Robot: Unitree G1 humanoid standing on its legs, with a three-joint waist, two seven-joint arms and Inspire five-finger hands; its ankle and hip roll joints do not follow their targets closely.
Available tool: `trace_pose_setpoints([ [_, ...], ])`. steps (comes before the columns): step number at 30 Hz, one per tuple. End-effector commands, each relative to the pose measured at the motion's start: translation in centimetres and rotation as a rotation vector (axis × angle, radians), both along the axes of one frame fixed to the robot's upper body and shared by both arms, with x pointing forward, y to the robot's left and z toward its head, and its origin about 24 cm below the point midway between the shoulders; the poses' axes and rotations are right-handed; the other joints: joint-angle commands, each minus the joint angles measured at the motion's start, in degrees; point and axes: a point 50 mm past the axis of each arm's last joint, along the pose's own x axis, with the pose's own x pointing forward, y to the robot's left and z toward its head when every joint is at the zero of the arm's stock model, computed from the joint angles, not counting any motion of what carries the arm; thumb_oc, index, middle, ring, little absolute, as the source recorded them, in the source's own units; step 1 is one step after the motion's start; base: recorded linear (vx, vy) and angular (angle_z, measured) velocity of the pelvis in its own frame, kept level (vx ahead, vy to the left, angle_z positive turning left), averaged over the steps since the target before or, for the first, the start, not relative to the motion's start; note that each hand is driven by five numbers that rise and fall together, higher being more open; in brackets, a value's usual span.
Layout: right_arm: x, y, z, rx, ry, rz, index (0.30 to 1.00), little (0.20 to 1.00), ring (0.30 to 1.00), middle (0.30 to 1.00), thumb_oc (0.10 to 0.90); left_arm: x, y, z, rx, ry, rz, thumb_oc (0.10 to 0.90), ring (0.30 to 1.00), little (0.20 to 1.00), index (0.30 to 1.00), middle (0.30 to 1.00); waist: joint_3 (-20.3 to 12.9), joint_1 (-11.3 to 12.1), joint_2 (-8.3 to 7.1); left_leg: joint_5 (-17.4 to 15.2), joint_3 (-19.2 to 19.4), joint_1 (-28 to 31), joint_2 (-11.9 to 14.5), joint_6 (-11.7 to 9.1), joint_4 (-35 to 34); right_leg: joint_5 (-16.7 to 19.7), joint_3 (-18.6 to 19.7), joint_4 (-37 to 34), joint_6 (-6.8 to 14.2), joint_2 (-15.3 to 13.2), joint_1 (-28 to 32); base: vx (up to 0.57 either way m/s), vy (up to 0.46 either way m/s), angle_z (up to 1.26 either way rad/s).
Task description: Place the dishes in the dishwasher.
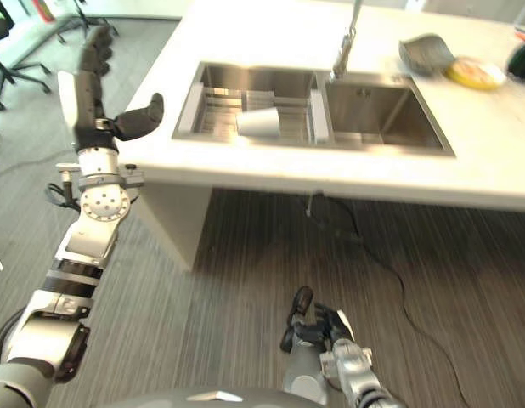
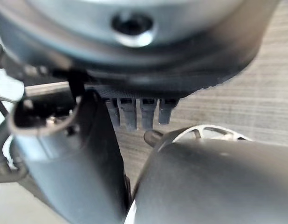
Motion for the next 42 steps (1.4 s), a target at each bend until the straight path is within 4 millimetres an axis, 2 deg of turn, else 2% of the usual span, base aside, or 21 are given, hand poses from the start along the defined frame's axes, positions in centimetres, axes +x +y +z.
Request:
trace_pose_setpoints([
  [1, -6.2, -0.3, -2.0, -0.029, 0.218, 0.008, 0.9, 0.9, 0.9, 0.9, 0.8, -0.8, 1.5, 0.4, 0.095, -0.085, 0.131, 0.8, 0.9, 0.9, 0.9, 0.9, 0.8, -1.8, -2.5, 3.3, -6.4, -11.4, -7.7, 6.0, -13.5, 5.8, 0.1, -11.4, 17.2, -2.1, 18.2, 0.41, -0.108, 0.35],
  [6, -7.4, -1.4, -2.1, -0.048, 0.256, -0.005, 0.9, 0.9, 0.9, 0.9, 0.8, -2.7, 2.4, 0.1, 0.06, -0.139, 0.185, 0.8, 0.9, 0.9, 0.9, 0.9, -1.4, -1.4, -1.2, 2.7, -8.3, -10.1, -7.0, 4.9, -11.4, 5.3, -2.5, -15.5, 16.1, 0.0, 24.3, 0.26, -0.113, 0.17],
  [9, -6.2, -2.4, -1.5, -0.056, 0.199, -0.058, 0.9, 0.9, 0.9, 0.9, 0.8, -3.9, 2.7, -0.1, 0.023, -0.169, 0.163, 0.8, 0.9, 0.9, 0.9, 0.9, -1.4, -1.2, -0.41, 3.1, -9.3, -11.6, -5.4, 3.6, -6.5, 3.6, -3.4, -16.0, 14.7, 1.4, 26.4, 0.2, -0.156, 0.07],
  [11, -4.9, -3.0, -1.0, -0.051, 0.145, -0.09, 0.9, 0.9, 0.9, 0.9, 0.8, -4.7, 2.6, 0.0, 0.021, -0.189, 0.135, 0.8, 0.9, 0.9, 0.9, 0.9, -0.8, -1.1, 0.3, 4.1, -10.7, -14.9, -3.8, 1.7, 0.2, 1.5, -4.1, -16.3, 13.2, 2.7, 27.7, 0.1, -0.117, 0.08],
  [12, -4.9, -3.0, -1.0, -0.051, 0.145, -0.09, 0.9, 0.9, 0.9, 0.9, 0.8, -4.7, 2.6, 0.0, 0.021, -0.189, 0.135, 0.8, 0.9, 0.9, 0.9, 0.9, -0.8, -1.1, 0.3, 4.1, -10.7, -14.9, -3.8, 1.7, 0.2, 1.5, -4.1, -16.3, 13.2, 2.7, 27.7, 0.05, -0.101, 0.01],
  [14, -3.8, -3.4, -0.6, -0.063, 0.107, -0.06, 0.9, 0.9, 0.9, 0.9, 0.8, -4.9, 2.3, 0.2, -0.012, -0.208, 0.097, 0.8, 0.9, 0.9, 0.9, 0.9, 0.6, -0.5, 0.12, 7.6, -11.4, -18.6, -2.4, -0.7, 6.4, 0.5, -5.5, -16.3, 11.8, 2.7, 29.0, 0.02, -0.084, 0.28],
  [17, -3.3, -3.6, -0.4, -0.074, 0.097, -0.05, 0.9, 0.9, 0.9, 0.9, 0.8, -5.0, 2.1, 0.2, -0.011, -0.212, 0.082, 0.8, 0.9, 0.9, 0.9, 0.9, 1.0, -0.2, -0.04, 8.2, -12.9, -19.9, -2.4, -1.4, 8.0, 0.0, -6.0, -16.3, 11.1, 3.2, 29.4, 0.0, -0.031, 0.27],
  [18, -3.4, -4.0, -0.4, -0.089, 0.103, -0.05, 0.9, 0.9, 0.9, 0.9, 0.8, -4.9, 1.9, 0.2, -0.004, -0.208, 0.064, 0.8, 0.9, 0.9, 0.9, 0.9, 0.7, -0.7, 0.02, 8.6, -11.0, -18.6, 1.8, -1.5, 6.4, 0.1, -7.1, -16.3, 11.2, 3.2, 29.6, 0.0, 0.049, -0.15],
  [21, -3.4, -4.2, -0.3, -0.096, 0.103, -0.057, 0.9, 0.9, 0.9, 0.9, 0.8, -4.9, 1.6, 0.3, 0.0, -0.213, 0.047, 0.8, 0.9, 0.9, 0.9, 0.9, 0.8, -0.6, 0.39, 8.5, -11.6, -17.3, 2.5, -1.7, 5.1, 0.2, -7.0, -16.3, 11.5, 3.1, 29.8, -0.02, 0.087, -0.12],
  [23, -3.7, -4.6, -0.3, -0.1, 0.113, -0.082, 0.9, 0.9, 0.9, 0.9, 0.8, -4.8, 1.1, 0.3, -0.033, -0.218, 0.022, 0.8, 0.9, 0.9, 0.9, 0.9, 0.5, -1.0, 1.37, 5.6, -14.9, -14.7, 1.2, -0.9, 0.3, 1.4, -6.3, -15.8, 12.6, 2.5, 28.8, -0.09, 0.221, 0.06],
  [25, -4.3, -4.8, -0.4, -0.095, 0.128, -0.107, 0.9, 0.9, 0.9, 0.9, 0.8, -4.7, 0.7, 0.5, -0.015, -0.214, -0.003, 0.8, 0.9, 0.9, 0.9, 0.9, 0.0, -2.1, 1.4, 3.5, -13.6, -12.7, -0.2, 0.4, -4.1, 3.2, -6.3, -15.2, 13.4, 0.9, 27.6, -0.09, 0.254, -0.06],
  [26, -5.0, -4.5, -0.7, -0.077, 0.143, -0.133, 0.9, 0.9, 0.9, 0.9, 0.8, -4.6, -0.1, 0.8, 0.008, -0.217, -0.049, 0.8, 0.9, 0.9, 0.9, 0.9, -0.6, -2.5, 0.88, 2.5, -12.4, -11.0, -2.1, 1.7, -8.6, 4.9, -6.3, -14.7, 14.4, -1.1, 26.5, -0.11, 0.308, 0.19],
  [29, -5.4, -4.0, -0.9, -0.063, 0.155, -0.131, 0.9, 0.9, 0.9, 0.9, 0.8, -4.6, -0.8, 1.3, 0.051, -0.224, -0.095, 0.8, 0.9, 0.9, 0.9, 0.9, -0.7, -2.9, 0.15, 2.8, -12.2, -10.0, -4.4, 2.9, -12.3, 6.7, -5.3, -13.9, 15.6, -3.0, 24.6, -0.09, 0.222, 0.17],
  [30, -5.6, -3.2, -1.1, -0.049, 0.163, -0.104, 0.9, 0.9, 0.9, 0.9, 0.8, -4.9, -1.1, 1.7, 0.094, -0.229, -0.12, 0.8, 0.9, 0.9, 0.9, 0.9, -0.3, -3.3, -0.88, 2.4, -12.1, -10.0, -6.5, 4.0, -13.5, 9.6, -3.7, -13.2, 17.0, -5.0, 22.6, -0.13, 0.263, 0.12],
  [31, -5.6, -3.2, -1.1, -0.048, 0.163, -0.103, 0.9, 0.9, 0.9, 0.9, 0.8, -4.9, -1.1, 1.7, 0.095, -0.228, -0.119, 0.8, 0.9, 0.9, 0.9, 0.9, -0.4, -3.2, -1.02, 2.4, -12.0, -10.1, -6.7, 4.1, -13.5, 9.6, -3.5, -13.1, 17.1, -5.1, 22.4, -0.15, 0.234, 0.11],
  [34, -5.5, -2.0, -1.3, -0.024, 0.153, -0.087, 0.9, 0.9, 0.9, 0.9, 0.8, -5.1, -1.4, 2.2, 0.148, -0.239, -0.144, 0.8, 0.9, 0.9, 0.9, 0.9, 0.7, -3.2, -2.31, 2.6, -9.3, -11.3, -6.8, 4.1, -13.5, 14.8, -4.6, -11.9, 18.2, -7.6, 18.8, -0.22, 0.097, 0.05],
  [36, -5.4, -1.3, -1.4, -0.007, 0.146, -0.078, 0.9, 0.9, 0.9, 0.9, 0.8, -5.1, -1.5, 2.7, 0.183, -0.238, -0.161, 0.8, 0.9, 0.9, 0.9, 0.9, 1.5, -2.4, -1.87, 3.1, -7.8, -12.2, -5.6, 4.2, -13.5, 11.6, -7.8, -7.9, 18.2, -7.8, 18.0, -0.27, 0.092, -0.29],
  [37, -5.4, -1.3, -1.4, -0.006, 0.145, -0.078, 0.9, 0.9, 0.9, 0.9, 0.8, -5.1, -1.5, 2.7, 0.184, -0.239, -0.161, 0.8, 0.9, 0.9, 0.9, 0.9, 1.4, -2.5, -2.13, 3.4, -7.9, -12.5, -5.9, 4.3, -13.5, 11.7, -7.8, -7.7, 18.2, -8.1, 17.7, -0.27, 0.15, -0.44],
  [38, -5.5, -0.9, -1.5, 0.004, 0.147, -0.063, 0.9, 0.9, 0.9, 0.9, 0.8, -5.1, -1.7, 3.0, 0.237, -0.228, -0.188, 0.8, 0.9, 0.9, 0.9, 0.9, 1.8, -1.8, -1.74, 4.5, -6.3, -13.0, -5.5, 5.1, -13.5, 7.9, -9.6, -3.3, 17.7, -7.0, 19.5, -0.26, 0.159, -0.3],
  [40, -5.8, -0.8, -1.6, 0.007, 0.167, -0.043, 0.9, 0.9, 0.9, 0.9, 0.8, -5.4, -1.8, 3.1, 0.319, -0.212, -0.181, 0.8, 0.9, 0.9, 0.9, 0.9, 1.8, -0.4, -1.18, 5.5, -3.8, -13.5, -5.0, 6.2, -13.5, 4.6, -11.9, 2.0, 17.0, -6.7, 21.8, -0.29, 0.15, -0.18],
  [42, -6.0, -0.9, -1.7, 0.005, 0.182, -0.038, 0.9, 0.9, 0.9, 0.9, 0.8, -5.7, -1.8, 3.1, 0.341, -0.204, -0.189, 0.8, 0.9, 0.9, 0.9, 0.9, 1.5, 0.4, -1.18, 5.8, -2.6, -13.8, -4.9, 6.7, -13.5, 3.7, -12.4, 3.4, 16.9, -6.8, 22.8, -0.15, 0.03, -0.47],
])
